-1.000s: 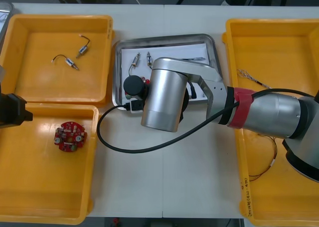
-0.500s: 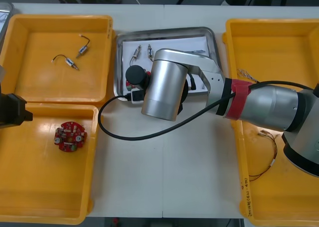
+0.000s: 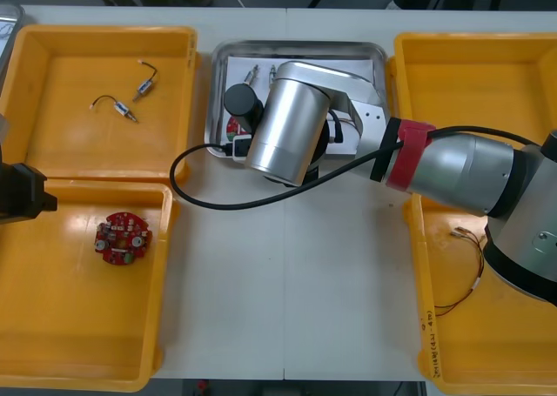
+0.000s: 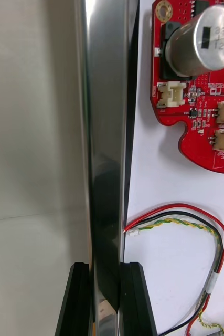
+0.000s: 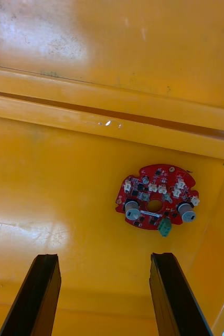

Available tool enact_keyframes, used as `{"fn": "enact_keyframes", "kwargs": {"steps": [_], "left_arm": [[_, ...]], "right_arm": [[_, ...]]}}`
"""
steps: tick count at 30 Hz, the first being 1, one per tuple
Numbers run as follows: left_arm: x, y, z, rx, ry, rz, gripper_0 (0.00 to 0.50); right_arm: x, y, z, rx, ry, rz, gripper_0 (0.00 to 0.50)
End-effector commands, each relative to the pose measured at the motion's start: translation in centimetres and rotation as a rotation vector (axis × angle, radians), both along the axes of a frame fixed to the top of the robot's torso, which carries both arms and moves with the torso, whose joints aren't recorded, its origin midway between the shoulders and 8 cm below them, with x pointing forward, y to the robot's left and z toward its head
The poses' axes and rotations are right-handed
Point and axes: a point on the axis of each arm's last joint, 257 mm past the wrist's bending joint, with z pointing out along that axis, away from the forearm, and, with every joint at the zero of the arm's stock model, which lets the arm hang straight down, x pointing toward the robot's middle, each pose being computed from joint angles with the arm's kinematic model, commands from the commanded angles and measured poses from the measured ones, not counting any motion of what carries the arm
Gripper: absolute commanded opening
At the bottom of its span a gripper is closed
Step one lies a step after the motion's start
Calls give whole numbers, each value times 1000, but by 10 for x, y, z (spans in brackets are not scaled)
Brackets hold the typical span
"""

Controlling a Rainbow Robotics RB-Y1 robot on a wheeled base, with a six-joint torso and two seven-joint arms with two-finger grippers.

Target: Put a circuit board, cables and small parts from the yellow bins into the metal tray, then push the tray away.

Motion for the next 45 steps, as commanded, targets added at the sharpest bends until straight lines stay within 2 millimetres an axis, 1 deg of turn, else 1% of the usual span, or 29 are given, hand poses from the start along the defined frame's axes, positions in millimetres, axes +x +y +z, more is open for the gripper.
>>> {"fn": "enact_keyframes", "kwargs": {"steps": [1, 10, 14, 27, 31, 43, 44, 45], "left_arm": [[-4, 17, 14, 94, -23, -54, 500], [-4, 17, 14, 94, -23, -54, 500], [-4, 17, 14, 94, -23, -54, 500], [-4, 17, 14, 94, -23, -54, 500], [-4, 17, 14, 94, -23, -54, 500], [-4, 17, 14, 94, -23, -54, 500], [-4, 17, 14, 94, -23, -54, 500], [-4, 17, 14, 94, -23, -54, 500]], "right_arm": [[9, 37, 38, 27, -40, 78, 0], [13, 43, 42, 34, -52, 86, 0], [15, 41, 44, 30, -54, 86, 0], [33, 42, 50, 34, -74, 65, 0], [42, 42, 51, 47, -91, 73, 0], [50, 39, 53, 40, -104, 83, 0], [50, 40, 53, 40, -106, 86, 108], [50, 40, 53, 39, -107, 85, 108]]}}
